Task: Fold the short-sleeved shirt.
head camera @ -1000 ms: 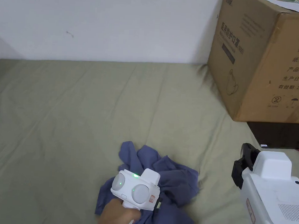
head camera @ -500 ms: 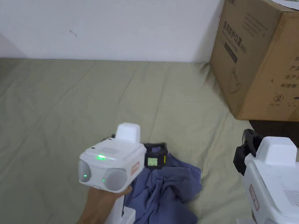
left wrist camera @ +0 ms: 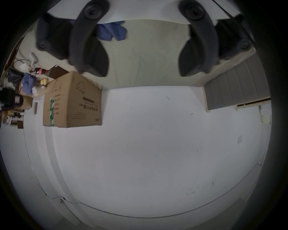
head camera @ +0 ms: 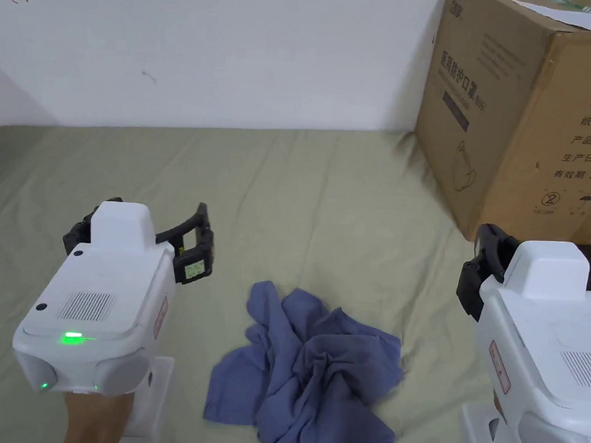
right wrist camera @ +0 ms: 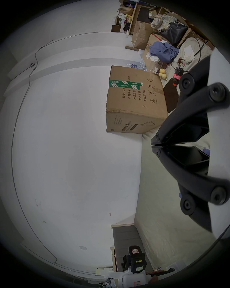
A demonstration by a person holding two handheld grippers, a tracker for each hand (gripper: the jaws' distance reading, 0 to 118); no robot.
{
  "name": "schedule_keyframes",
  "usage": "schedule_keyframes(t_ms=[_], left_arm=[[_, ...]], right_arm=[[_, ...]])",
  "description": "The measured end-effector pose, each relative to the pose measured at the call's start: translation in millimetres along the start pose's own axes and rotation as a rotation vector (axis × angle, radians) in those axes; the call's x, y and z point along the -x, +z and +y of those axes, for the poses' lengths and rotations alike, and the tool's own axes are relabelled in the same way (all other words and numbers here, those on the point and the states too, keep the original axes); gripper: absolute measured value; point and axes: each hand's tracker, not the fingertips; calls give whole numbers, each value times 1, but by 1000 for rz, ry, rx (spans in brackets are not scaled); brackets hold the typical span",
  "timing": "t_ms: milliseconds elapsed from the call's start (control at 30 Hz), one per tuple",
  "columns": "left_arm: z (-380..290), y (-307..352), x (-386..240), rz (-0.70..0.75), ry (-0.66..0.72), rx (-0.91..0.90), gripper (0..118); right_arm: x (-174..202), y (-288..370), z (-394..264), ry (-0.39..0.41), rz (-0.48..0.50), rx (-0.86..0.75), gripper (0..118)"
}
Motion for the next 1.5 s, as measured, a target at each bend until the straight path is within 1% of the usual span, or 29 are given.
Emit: schedule_keyframes(t_ms=[33, 67, 133, 167, 233, 333, 467, 533, 667, 867, 900, 933, 967, 1000, 1033, 1067, 1100, 1133, 1200, 1233, 1267, 1300, 1333, 1367, 1400, 1433, 1467, 1500], left_arm=[[-2, -1, 3, 2, 1, -2, 66], [-4, -1, 4, 3, -4, -2, 60], [-5, -1, 4, 8, -18, 1, 15], [-6, -3, 4, 16, -24, 16, 2], [-8, -6, 8, -20, 1, 46, 0], [-11, -12, 6, -23, 25, 91, 0], [-29, -35, -1, -79, 20, 329, 0], [-50, -45, -4, -96, 49, 419, 0], [-95, -67, -7, -156, 152, 620, 0], [-162, -81, -25, -194, 147, 838, 0], [-171, -83, -28, -196, 149, 867, 6], [-179, -84, -32, -193, 135, 894, 18], [-183, -82, -36, -182, 133, 886, 50], [-188, -81, -39, -157, 116, 891, 71], [-193, -83, -42, -161, 109, 919, 79], [-198, -85, -43, -158, 107, 961, 79], [-201, -86, -45, -145, 119, 984, 101], [-204, -86, -46, -137, 125, 981, 112], [-210, -87, -48, -131, 128, 980, 112], [-214, -89, -50, -126, 119, 1010, 112], [-218, -91, -52, -122, 109, 1034, 106], [-223, -92, -55, -125, 102, 1054, 91], [-227, -92, -57, -134, 98, 1061, 66], [-233, -90, -58, -126, 76, 1073, 56], [-230, -88, -59, -134, 69, 1039, 54], [-228, -87, -60, -132, 48, 1045, 50], [-225, -86, -62, -145, 39, 1028, 31], [-222, -83, -63, -156, 28, 1000, 6]], right_arm=[[1, 0, 0, 6, 2, -2, 0], [2, 0, 0, 8, 3, -1, 0], [2, -1, -1, 7, 9, 1, 0], [2, 0, -1, 8, 9, 2, 0], [3, 0, -2, 12, 9, 3, 0], [3, -1, -3, 8, 13, 9, 0], [1, -3, -6, 3, 9, 17, 0], [0, -5, -9, 5, 8, 24, 0], [-2, -8, -16, 10, 4, 42, 0], [-3, -19, -30, 12, 6, 86, 0], [-3, -21, -32, 11, 6, 93, 0], [-3, -24, -34, 11, 7, 99, 0], [-3, -25, -36, 12, 8, 105, 0], [-3, -27, -38, 12, 10, 111, 0], [-3, -29, -39, 14, 11, 116, 0], [-3, -31, -41, 16, 12, 120, 0], [-3, -33, -43, 19, 13, 125, 0], [-2, -34, -44, 23, 13, 130, 0], [-3, -37, -48, 25, 14, 137, 0], [-3, -39, -50, 22, 15, 142, 0], [-4, -41, -51, 20, 15, 148, 0], [-4, -43, -53, 18, 16, 157, 0], [-5, -44, -55, 18, 16, 164, 0], [-5, -47, -58, 18, 15, 171, 0], [-6, -49, -60, 17, 16, 177, 0], [-6, -51, -62, 17, 18, 184, 0], [-7, -54, -65, 13, 19, 194, 0], [-8, -59, -68, 7, 20, 210, 0]])
